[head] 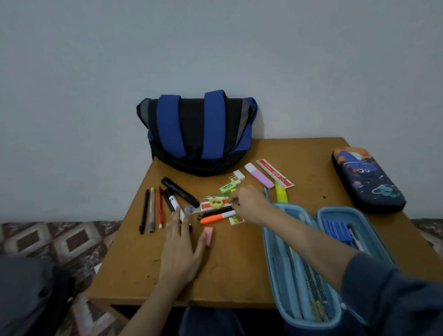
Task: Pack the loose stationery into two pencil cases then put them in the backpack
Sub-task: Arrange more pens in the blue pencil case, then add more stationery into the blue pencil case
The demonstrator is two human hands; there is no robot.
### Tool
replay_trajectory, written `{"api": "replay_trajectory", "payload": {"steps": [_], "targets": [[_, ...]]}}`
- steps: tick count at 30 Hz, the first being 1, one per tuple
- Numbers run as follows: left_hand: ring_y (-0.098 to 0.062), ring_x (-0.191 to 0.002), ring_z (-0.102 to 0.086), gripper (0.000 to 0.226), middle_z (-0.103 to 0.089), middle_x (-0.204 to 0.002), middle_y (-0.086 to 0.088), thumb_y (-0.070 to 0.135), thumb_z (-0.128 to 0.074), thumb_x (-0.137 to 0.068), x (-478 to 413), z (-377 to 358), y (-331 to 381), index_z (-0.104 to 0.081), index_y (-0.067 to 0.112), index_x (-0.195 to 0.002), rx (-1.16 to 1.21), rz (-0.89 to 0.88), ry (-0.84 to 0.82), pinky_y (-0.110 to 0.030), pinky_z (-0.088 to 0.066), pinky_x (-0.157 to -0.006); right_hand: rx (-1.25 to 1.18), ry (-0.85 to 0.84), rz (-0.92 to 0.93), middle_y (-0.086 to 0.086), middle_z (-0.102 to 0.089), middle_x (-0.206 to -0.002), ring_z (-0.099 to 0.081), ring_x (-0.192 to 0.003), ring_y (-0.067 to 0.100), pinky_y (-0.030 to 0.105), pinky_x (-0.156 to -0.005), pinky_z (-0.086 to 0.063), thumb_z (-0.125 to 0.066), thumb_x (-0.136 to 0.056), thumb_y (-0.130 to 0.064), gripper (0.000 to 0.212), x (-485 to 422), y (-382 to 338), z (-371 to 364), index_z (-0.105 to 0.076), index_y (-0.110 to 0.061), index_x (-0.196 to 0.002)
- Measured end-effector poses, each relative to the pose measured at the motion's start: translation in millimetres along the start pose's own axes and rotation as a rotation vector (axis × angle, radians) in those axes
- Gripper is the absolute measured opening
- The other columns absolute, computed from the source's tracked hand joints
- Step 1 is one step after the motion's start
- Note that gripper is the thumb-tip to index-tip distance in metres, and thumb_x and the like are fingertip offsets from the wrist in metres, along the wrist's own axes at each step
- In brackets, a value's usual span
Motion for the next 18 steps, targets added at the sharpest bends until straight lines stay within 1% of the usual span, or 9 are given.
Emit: {"api": "replay_trajectory", "payload": {"steps": [2,4,6,9,11,13,15,18], "targets": [[-0.016,-0.145,-0.004,0.076,0.0,-0.158,0.001,0.064,-0.024,-0.087,-1,-1,-1,-0.012,0.023,-0.15,0.008,-0.003,-0.003,-0.039,-0.02,-0.117,0.076,-0.036,0.003,0.012,-0.063,-0.118,-0.059,-0.104,0.027,0.035,-0.085,-0.051,-0.051,-0.09,-0.007,0.03,-11,-5,-11,-0.066,-0.011,-0.116],[-0.016,-0.145,-0.003,0.078,0.0,-0.158,0.002,0.065,-0.019,-0.084,-1,-2,-1,-0.012,0.024,-0.15,0.019,-0.006,0.001,-0.038,-0.021,-0.117,0.131,-0.045,0.0,0.012,-0.062,-0.117,-0.059,-0.102,0.027,0.034,-0.081,-0.051,-0.053,-0.088,-0.005,0.031,-19,-5,-17,-0.066,-0.01,-0.116],[-0.015,-0.145,-0.003,0.077,0.001,-0.158,0.004,0.065,-0.02,-0.085,-2,-4,-3,-0.011,0.025,-0.15,0.026,-0.012,0.005,-0.036,-0.02,-0.117,0.168,-0.028,0.003,0.012,-0.06,-0.117,-0.057,-0.104,0.027,0.035,-0.081,-0.051,-0.053,-0.087,-0.004,0.031,-28,-4,-20,-0.064,-0.008,-0.115],[-0.014,-0.145,-0.003,0.076,0.002,-0.158,0.005,0.067,-0.02,-0.086,-2,-4,-5,-0.01,0.026,-0.15,0.04,-0.019,0.011,-0.034,-0.018,-0.115,0.209,-0.025,-0.002,0.011,-0.06,-0.117,-0.056,-0.105,0.026,0.034,-0.08,-0.05,-0.053,-0.088,-0.008,0.028,-36,1,-24,-0.063,-0.008,-0.114],[-0.013,-0.145,-0.002,0.077,0.001,-0.158,0.005,0.068,-0.017,-0.085,-2,-5,-6,-0.01,0.027,-0.15,0.046,-0.021,0.013,-0.032,-0.017,-0.114,0.24,-0.048,-0.006,0.011,-0.061,-0.114,-0.057,-0.102,0.027,0.034,-0.077,-0.05,-0.055,-0.087,-0.01,0.027,-40,2,-25,-0.064,-0.008,-0.112],[-0.012,-0.145,-0.001,0.078,0.003,-0.158,0.006,0.069,-0.018,-0.085,-3,-7,-7,-0.007,0.028,-0.15,0.052,-0.018,0.006,-0.03,-0.015,-0.114,0.258,-0.078,-0.007,0.012,-0.06,-0.115,-0.056,-0.103,0.027,0.034,-0.079,-0.05,-0.058,-0.087,-0.014,0.027,-44,3,-26,-0.065,-0.009,-0.113],[-0.012,-0.145,0.001,0.075,0.004,-0.158,0.007,0.066,-0.021,-0.087,-3,-8,-7,-0.005,0.03,-0.15,0.051,-0.015,0.001,-0.031,-0.014,-0.114,0.271,-0.106,-0.01,0.012,-0.059,-0.116,-0.057,-0.103,0.027,0.034,-0.08,-0.05,-0.061,-0.086,-0.015,0.028,-47,3,-25,-0.065,-0.009,-0.113],[-0.012,-0.145,0.001,0.075,0.005,-0.158,0.008,0.067,-0.018,-0.087,-4,-8,-7,-0.006,0.03,-0.15,0.049,0.0,-0.012,-0.034,-0.017,-0.115,0.282,-0.133,-0.006,0.011,-0.061,-0.113,-0.058,-0.101,0.026,0.034,-0.08,-0.051,-0.063,-0.084,-0.014,0.025,-51,4,-25,-0.066,-0.009,-0.108]]}}
Point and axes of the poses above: each hand's wrist, its own x-axis away from the middle knuckle, its own z-axis out of the back of the hand, y = z × x, the point moved 9 cm from there along -x, towards the middle knuckle
